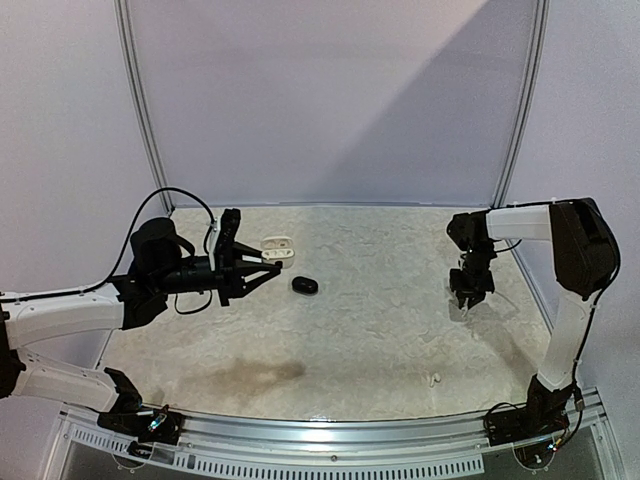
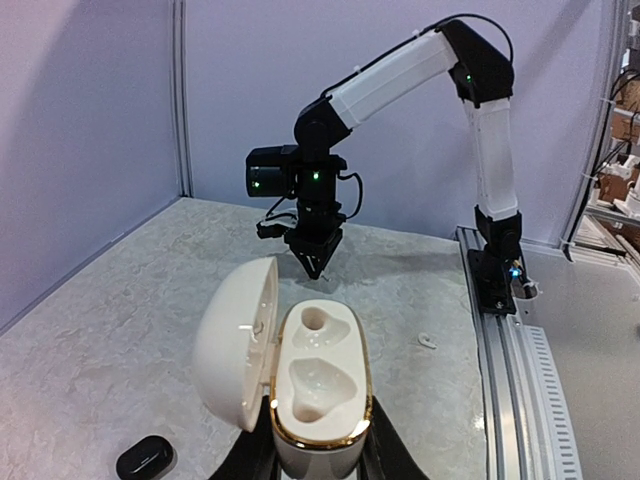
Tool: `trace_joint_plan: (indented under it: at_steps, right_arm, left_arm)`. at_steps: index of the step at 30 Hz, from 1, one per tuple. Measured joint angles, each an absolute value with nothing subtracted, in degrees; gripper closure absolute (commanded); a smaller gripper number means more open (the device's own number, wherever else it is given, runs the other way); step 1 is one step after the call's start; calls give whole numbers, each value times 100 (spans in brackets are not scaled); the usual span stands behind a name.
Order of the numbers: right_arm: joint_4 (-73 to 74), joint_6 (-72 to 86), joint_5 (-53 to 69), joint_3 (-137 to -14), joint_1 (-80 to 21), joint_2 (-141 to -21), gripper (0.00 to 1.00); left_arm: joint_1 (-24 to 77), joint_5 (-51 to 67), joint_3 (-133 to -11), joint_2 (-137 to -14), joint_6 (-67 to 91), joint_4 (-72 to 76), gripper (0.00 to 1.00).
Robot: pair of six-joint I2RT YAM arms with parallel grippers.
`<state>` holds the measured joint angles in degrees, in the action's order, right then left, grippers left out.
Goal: Insert the wireless bluetooth earbuds into the charging case
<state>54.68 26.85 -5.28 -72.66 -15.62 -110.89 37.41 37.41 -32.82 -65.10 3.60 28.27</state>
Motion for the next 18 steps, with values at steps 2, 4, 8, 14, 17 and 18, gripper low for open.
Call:
trace_joint_plan:
  at_steps: [2,4,8,14,17,18]
  right_arm:
    - [5465,2689,-517,-7266,-1562,-11089,81]
    - [5465,2689,-513,-7266,-1562,-11089,80]
    - [5485,2698,-506,-7266,-1559,-11089,75]
    - [5470,2700,-506,-7244,-1555,-11074,80]
    - [5446,2698,-475,-7236,-1557,-11069,89]
    - [5443,2681,-456,-7234,-1555,-11069,92]
  left_arm:
    - [3741,3743,-3282,-6510,340,2823,100]
    - [3741,3743,-3282,-6510,322,2816,100]
    - [3741,3743,-3282,-6510,305,2801,100]
    - [3741,3743,-3282,-6510,268,2797,100]
    - [3741,3743,-3282,-6508,252,2797,100]
    - [3741,3743,-3282,-6508,250,2797,100]
